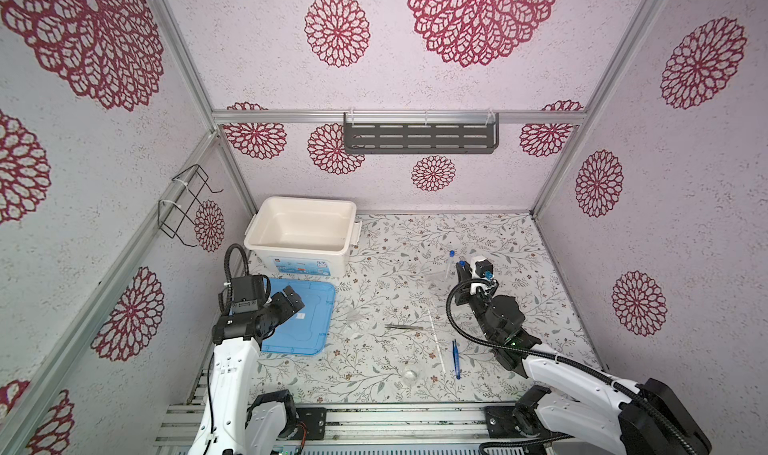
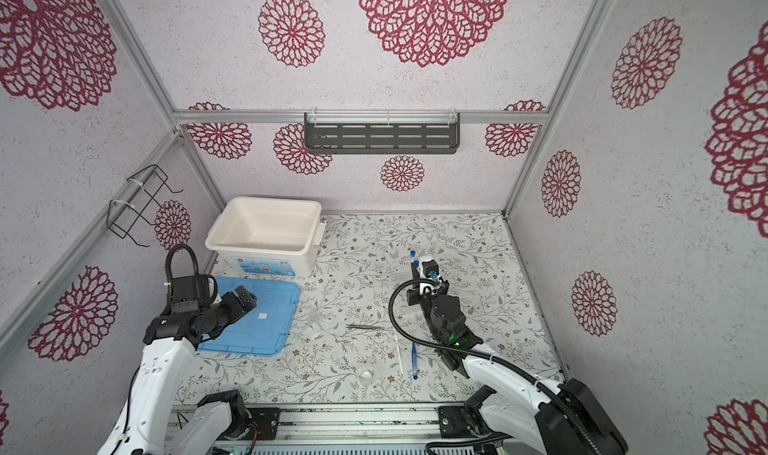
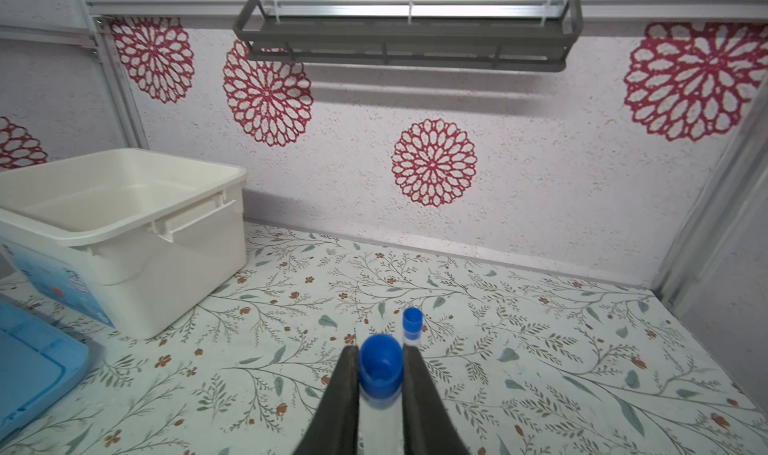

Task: Organize the chemistry lab equipment
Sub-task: 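Lift the second test tube with the right gripper and carry it beside the first, then lower the second blue-capped tube beside the first and open the right gripper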

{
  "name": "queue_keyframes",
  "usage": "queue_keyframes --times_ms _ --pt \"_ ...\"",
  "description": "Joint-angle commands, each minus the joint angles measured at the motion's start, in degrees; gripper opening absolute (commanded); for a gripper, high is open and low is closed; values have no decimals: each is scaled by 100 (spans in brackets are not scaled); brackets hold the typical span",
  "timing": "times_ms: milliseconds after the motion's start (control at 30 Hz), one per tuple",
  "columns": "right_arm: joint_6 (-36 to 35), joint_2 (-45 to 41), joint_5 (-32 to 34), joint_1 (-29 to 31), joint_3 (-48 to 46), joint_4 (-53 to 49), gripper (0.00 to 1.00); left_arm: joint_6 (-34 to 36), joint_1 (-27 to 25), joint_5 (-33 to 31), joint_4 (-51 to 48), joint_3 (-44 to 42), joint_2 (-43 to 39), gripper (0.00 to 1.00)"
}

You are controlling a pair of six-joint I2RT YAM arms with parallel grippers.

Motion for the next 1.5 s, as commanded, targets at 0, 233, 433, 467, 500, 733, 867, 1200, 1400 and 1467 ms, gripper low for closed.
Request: queue_keyframes --times_ms 0,233,433,467,500,733,867,1200,1400,1467 --pt "244 55 -172 -262 -40 680 20 -56 -42 -26 81 -23 31 97" --pt "398 300 -630 -654 -65 824 20 -70 -41 -88 81 -25 22 97" --pt "514 543 -985 -860 16 894 20 -74 -44 -118 41 -14 22 97" --pt "519 608 -1053 -858 48 885 20 -82 -38 -114 46 -13 7 97" --pt "508 649 -1121 -868 74 894 20 -91 -44 -122 41 -17 0 97" --pt "454 989 -1243 -867 189 976 20 -121 -46 -180 41 -22 -47 98" --pt "349 1067 -1250 -880 229 936 20 -109 -46 -203 31 -22 -70 97" --pt "276 1216 -1265 -955 289 1079 19 -103 -44 -218 15 -16 -65 97" --pt "207 1367 -1401 -1111 429 1129 19 -103 -43 -218 29 -22 -68 97" --pt "203 1431 -1499 -1135 458 1180 19 -106 -48 -225 25 -22 -66 97"
